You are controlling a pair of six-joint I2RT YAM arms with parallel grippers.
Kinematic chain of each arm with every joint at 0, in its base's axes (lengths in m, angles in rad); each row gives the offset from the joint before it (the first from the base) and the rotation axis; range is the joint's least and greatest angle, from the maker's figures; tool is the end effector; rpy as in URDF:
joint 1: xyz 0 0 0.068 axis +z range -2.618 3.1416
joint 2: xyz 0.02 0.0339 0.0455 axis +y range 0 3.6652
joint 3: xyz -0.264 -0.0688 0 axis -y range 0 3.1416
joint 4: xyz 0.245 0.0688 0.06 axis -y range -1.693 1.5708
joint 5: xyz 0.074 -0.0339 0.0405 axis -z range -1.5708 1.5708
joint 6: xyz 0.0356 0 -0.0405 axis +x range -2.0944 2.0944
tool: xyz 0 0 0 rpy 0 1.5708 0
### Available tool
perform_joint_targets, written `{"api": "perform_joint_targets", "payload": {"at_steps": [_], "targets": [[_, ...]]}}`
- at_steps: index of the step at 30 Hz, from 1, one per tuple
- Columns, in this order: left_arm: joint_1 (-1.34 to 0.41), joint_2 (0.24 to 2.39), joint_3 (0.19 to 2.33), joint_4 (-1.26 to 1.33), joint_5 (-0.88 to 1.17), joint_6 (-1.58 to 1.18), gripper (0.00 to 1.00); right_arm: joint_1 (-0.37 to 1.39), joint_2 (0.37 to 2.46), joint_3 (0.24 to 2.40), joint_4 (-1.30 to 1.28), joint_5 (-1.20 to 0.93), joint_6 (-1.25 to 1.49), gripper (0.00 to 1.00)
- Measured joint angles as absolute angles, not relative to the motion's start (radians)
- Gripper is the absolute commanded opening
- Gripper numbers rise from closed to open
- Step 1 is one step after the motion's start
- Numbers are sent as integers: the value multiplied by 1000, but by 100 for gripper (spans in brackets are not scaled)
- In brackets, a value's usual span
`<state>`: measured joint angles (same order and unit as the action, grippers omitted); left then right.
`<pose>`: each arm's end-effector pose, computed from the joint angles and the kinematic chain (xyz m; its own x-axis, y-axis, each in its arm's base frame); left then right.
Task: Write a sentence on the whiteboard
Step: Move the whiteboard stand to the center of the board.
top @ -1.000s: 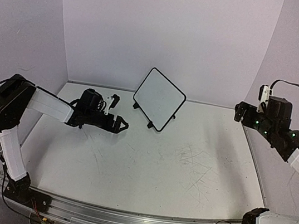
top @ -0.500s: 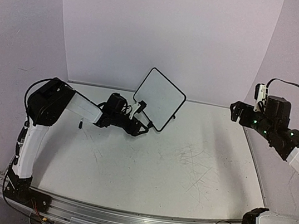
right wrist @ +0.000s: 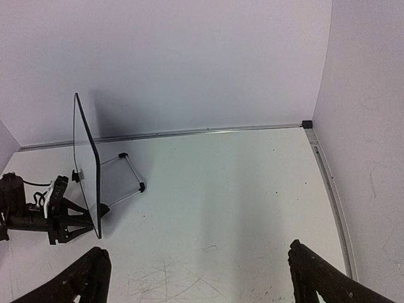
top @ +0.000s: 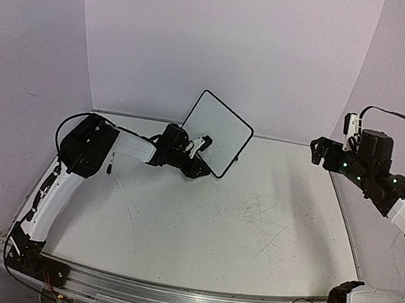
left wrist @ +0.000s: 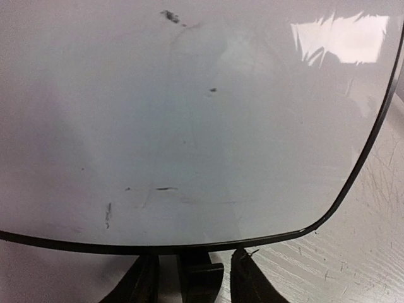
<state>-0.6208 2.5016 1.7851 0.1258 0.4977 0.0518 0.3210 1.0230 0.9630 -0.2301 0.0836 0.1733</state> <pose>0.4321 -0.3299 0.0969 -0.4093 0.3486 -0.8432 0.8560 0.4667 -0.2225 0.2245 0.0715 0.3528 -0.3085 0.0785 -0.9480 -0.1881 0.9719 0.1417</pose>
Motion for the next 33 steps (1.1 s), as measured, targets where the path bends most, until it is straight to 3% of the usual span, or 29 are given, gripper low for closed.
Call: {"api": "perform_joint_targets", "payload": {"at_steps": [5, 16, 26, 33], "targets": [[-644, 2507, 1813, 75, 454, 96, 17, 321, 1034, 963, -225, 70, 177, 98], [-715, 2473, 1777, 76, 200, 27, 0, 321, 1088, 963, -211, 12, 204, 98], [-915, 2372, 1606, 104, -195, -309, 1, 321, 1175, 945, -183, -123, 275, 98], [-1053, 2368, 1596, 83, -355, -537, 29, 326, 1201, 888, -171, -155, 314, 98]]}}
